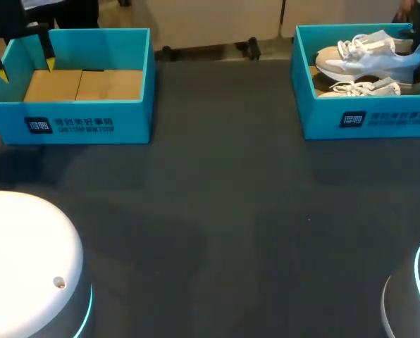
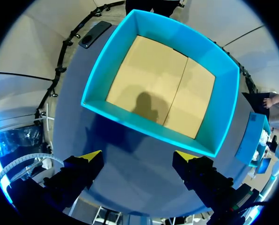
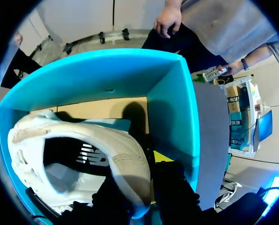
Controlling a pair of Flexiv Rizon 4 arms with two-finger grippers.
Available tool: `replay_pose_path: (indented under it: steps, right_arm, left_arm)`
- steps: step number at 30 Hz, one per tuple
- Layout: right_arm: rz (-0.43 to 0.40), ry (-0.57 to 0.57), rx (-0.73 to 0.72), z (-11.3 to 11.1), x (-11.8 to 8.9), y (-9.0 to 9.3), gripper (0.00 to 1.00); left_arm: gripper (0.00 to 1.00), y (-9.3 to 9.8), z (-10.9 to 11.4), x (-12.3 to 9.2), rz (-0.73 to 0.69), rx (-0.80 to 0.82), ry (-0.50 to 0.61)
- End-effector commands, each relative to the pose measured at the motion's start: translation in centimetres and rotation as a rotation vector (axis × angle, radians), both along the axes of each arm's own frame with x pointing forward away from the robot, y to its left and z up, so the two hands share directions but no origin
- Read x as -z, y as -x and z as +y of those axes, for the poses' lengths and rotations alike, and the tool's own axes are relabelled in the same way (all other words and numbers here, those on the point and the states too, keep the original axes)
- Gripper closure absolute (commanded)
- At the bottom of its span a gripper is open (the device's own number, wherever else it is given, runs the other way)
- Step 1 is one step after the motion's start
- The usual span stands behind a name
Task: Take the shoe out of the shoebox, open the shoe tongue, remove and reinsert the insole, then place the shoe into the shoebox
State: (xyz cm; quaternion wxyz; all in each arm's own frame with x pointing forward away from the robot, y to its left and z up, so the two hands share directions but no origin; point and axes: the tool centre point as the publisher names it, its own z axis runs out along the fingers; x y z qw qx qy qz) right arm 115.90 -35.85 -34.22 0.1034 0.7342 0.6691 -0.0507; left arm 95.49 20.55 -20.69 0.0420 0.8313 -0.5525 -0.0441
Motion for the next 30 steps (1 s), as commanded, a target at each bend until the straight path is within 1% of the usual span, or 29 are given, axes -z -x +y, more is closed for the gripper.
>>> replay_pose_path:
  steps: [1,6,10,19,24,30]
  right_arm:
    - [0.012,-0.004,0.002,-0.1,0.4,-1.1,1.00]
    - [0.025,-0.007,0.010,0.2,0.9,-1.8,1.00]
    - [0.036,0.001,0.005,0.5,1.2,-1.9,1.00]
    - [0.040,-0.025,-0.004,0.6,1.9,-2.5,1.00]
    - [0.062,-0.031,0.016,0.5,2.6,-2.3,1.00]
    - [0.070,-0.023,0.041,0.6,2.9,-3.0,1.00]
  left_arm:
    - [0.00,0.0,0.0,-0.1,0.001,0.001,-0.002]
    - [0.00,0.0,0.0,-0.1,0.001,0.001,-0.002]
    - [0.00,0.0,0.0,-0.1,0.001,0.001,-0.002]
    - [0.00,0.0,0.0,-0.1,0.001,0.001,-0.002]
    - [0.00,0.0,0.0,-0.1,0.001,0.001,-0.002]
    - [0.00,0.0,0.0,-0.1,0.001,0.001,-0.002]
